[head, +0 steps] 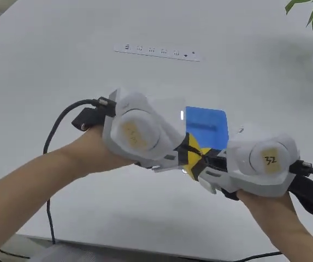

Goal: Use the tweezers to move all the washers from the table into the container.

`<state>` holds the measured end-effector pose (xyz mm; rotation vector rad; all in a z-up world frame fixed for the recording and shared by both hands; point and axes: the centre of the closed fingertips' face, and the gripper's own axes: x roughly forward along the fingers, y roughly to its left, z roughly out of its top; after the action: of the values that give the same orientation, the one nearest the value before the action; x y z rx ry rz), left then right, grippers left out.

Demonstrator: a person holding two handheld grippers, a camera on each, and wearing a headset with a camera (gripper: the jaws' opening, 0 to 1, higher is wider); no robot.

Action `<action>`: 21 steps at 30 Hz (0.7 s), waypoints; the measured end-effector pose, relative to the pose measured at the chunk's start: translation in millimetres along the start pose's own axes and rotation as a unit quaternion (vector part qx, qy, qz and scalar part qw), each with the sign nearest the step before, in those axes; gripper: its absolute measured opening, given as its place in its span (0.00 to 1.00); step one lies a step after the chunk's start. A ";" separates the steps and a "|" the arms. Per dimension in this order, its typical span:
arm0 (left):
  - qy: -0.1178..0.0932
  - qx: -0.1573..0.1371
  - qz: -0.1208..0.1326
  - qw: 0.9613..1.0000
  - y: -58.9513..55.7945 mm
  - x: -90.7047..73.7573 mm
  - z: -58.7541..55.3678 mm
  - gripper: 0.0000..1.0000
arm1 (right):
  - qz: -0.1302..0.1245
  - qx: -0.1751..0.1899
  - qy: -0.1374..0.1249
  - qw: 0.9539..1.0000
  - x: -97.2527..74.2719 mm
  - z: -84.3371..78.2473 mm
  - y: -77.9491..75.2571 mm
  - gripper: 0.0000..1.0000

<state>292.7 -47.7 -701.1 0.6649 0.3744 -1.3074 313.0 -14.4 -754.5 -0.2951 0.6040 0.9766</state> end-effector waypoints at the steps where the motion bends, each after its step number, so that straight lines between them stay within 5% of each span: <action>1: 0.001 0.002 -0.001 1.000 -0.1 1.1 -1.9 0.00 | 0.000 0.000 0.001 1.000 1.1 -1.0 0.2 0.09; 12: 0.014 -0.013 -0.008 1.000 -1.3 9.3 -21.1 0.00 | 0.012 0.010 0.015 1.000 13.6 -16.0 -0.3 0.10; 21: 0.015 -0.022 -0.005 1.000 1.4 12.5 -26.1 0.00 | 0.013 0.025 0.017 0.999 15.3 -19.4 -4.3 0.11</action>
<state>299.9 -40.4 -728.1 0.6474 0.4310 -1.2964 316.3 -15.8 -779.4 -0.2603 0.6636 0.9825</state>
